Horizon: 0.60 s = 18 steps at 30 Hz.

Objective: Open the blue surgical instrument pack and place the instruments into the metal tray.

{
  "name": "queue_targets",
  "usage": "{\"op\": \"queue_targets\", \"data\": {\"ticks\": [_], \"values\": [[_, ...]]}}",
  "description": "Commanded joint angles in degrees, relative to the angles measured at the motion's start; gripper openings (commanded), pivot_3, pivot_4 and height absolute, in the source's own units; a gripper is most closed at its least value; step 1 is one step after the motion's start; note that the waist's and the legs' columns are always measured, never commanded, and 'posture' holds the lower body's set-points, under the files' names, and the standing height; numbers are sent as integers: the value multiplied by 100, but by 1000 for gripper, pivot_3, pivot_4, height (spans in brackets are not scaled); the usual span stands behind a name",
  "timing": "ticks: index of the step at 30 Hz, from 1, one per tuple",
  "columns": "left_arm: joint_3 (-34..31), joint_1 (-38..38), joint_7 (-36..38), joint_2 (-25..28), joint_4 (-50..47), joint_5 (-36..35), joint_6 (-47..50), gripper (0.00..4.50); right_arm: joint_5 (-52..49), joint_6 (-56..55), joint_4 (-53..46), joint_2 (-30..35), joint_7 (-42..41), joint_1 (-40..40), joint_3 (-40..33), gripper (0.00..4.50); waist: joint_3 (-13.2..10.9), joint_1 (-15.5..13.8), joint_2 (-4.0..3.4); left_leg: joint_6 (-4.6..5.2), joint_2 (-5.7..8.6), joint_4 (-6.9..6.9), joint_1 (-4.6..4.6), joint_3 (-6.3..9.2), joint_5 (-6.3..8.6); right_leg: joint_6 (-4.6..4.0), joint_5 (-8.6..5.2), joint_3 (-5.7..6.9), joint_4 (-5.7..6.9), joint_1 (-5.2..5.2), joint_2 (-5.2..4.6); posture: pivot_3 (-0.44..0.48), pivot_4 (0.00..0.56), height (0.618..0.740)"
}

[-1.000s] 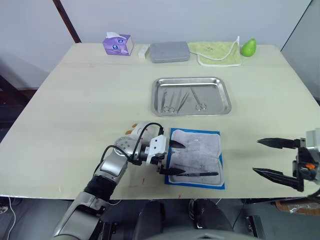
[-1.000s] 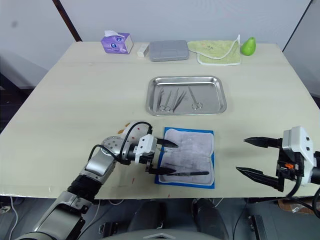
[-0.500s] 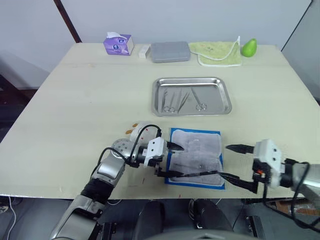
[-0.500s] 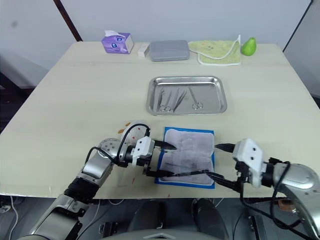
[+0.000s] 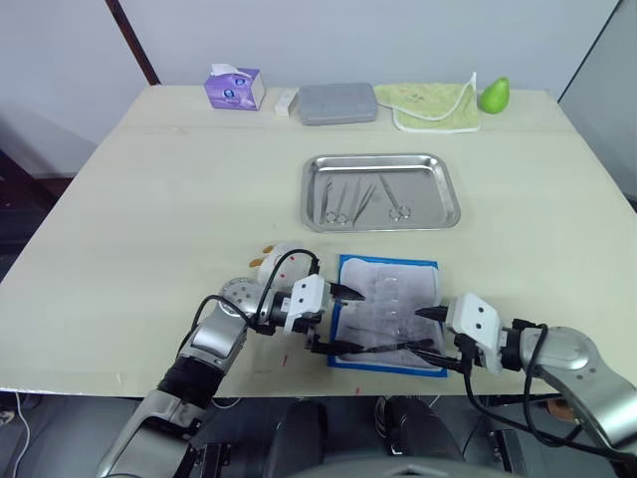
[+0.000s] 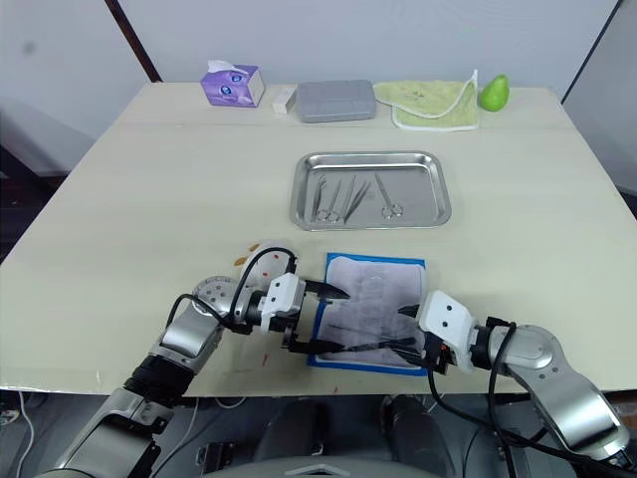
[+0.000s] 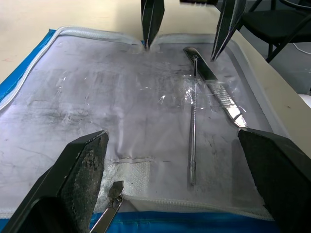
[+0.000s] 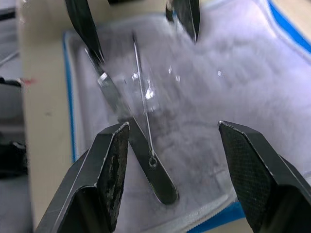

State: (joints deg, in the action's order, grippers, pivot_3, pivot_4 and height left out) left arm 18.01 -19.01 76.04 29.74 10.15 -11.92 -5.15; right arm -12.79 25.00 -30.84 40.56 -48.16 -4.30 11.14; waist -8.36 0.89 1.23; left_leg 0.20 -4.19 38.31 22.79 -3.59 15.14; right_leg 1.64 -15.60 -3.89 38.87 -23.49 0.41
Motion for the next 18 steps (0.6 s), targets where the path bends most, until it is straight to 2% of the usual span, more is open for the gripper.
{"op": "queue_targets", "data": {"ticks": [1,18], "values": [[101,64,43,53,123,125,142,4500,89,-171,-73,-7,10,84,66,3049,0,-2,0,0,0,0,0,0,0,0,0,0,0,0,0,0,150,738],[117,6,62,47,178,141,134,4500,285,-43,253,-61,86,367,177,3049,1,-9,0,0,1,4,0,0,0,-1,2,0,3,1,0,0,150,738]]}}
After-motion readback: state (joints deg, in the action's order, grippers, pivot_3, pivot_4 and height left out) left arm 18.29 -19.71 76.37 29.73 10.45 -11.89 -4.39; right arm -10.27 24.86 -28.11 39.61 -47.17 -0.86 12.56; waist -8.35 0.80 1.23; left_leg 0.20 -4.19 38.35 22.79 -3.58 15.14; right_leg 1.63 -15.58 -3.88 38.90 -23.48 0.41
